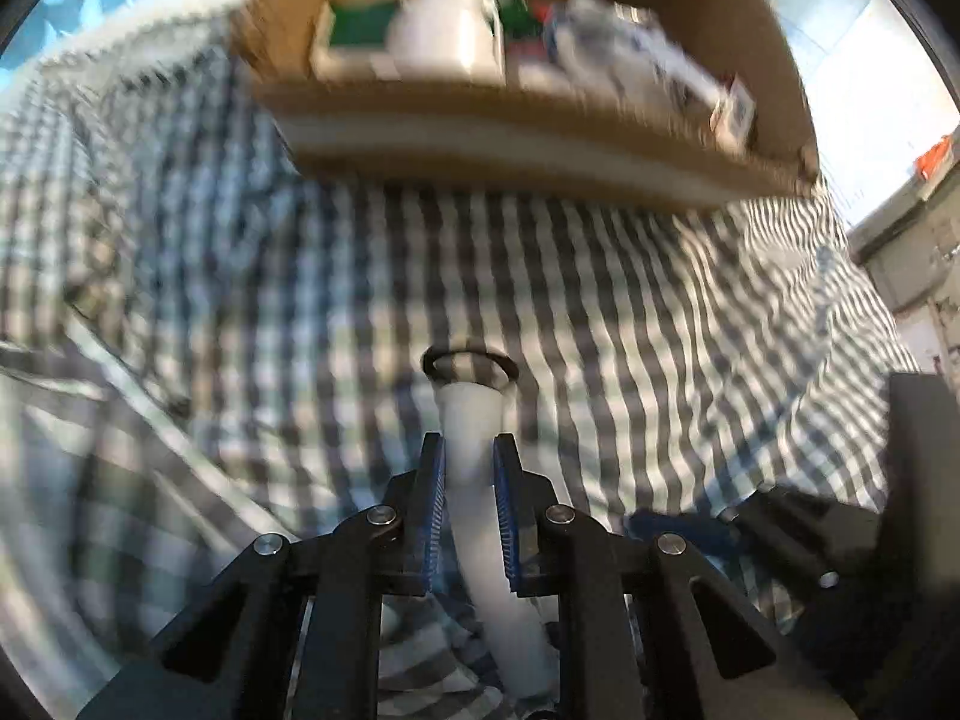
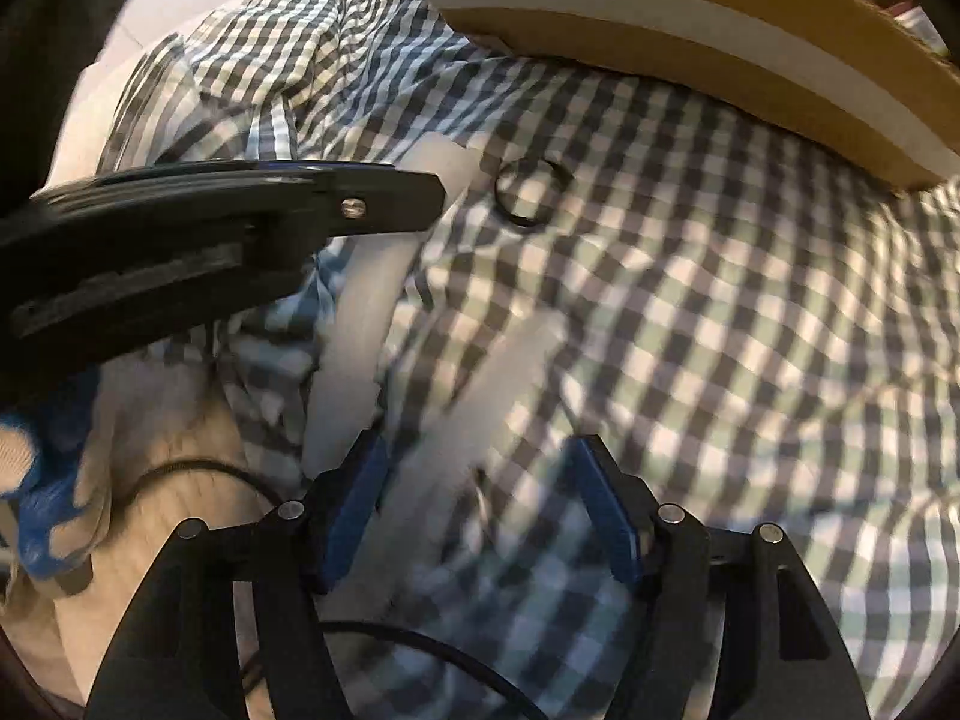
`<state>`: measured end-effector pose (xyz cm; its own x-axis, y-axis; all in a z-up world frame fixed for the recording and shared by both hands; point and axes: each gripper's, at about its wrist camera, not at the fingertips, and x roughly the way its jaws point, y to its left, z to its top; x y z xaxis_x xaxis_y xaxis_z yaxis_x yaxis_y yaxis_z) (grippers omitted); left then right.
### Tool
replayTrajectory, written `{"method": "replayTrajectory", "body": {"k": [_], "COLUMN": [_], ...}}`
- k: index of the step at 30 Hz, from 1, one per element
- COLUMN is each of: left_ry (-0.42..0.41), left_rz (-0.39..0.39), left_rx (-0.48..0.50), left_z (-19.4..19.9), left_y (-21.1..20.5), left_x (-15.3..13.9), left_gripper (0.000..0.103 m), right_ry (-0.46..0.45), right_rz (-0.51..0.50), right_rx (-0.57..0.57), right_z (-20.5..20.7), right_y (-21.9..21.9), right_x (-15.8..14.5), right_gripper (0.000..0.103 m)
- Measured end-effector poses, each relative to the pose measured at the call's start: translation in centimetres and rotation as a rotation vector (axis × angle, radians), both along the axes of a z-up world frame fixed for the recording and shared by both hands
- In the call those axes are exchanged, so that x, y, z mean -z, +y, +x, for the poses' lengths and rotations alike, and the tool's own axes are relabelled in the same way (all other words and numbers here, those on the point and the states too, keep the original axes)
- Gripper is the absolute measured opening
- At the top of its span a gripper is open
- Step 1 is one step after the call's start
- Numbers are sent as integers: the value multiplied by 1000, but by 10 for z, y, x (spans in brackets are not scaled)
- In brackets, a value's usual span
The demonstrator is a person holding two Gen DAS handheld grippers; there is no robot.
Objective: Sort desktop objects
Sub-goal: 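Grasp the white plastic piece with the left tool while the right tool grasps a thin white strip, then lift the white pieces and carry them over the box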
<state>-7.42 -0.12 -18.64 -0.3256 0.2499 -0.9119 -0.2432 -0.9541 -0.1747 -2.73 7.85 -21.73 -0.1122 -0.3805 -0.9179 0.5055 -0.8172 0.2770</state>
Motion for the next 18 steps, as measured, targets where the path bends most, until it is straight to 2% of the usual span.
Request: {"method": "replayTrajectory", "body": {"k": [3,6,13,18], "left_ry": [32,61,139,210], "left_rz": [9,3,31,64], "left_rx": [-26,-53,-89,-106], "left_z": [-3,-12,-15,-9], "left_y": [-11,-20,-36,-42], "left_x": [-7,-15,-40,-64], "left_gripper": [16,15,15,15], "right_ry": [5,47,165,308], "right_rz": [15,-13,-153,-199], "right_rx": [-51,-61,30,90], "right_z": [2,10,24,38], "right_y": [-13,-14,10,27], "right_x": [7,1,-32,-62], "right_gripper": [15,12,8,6]}}
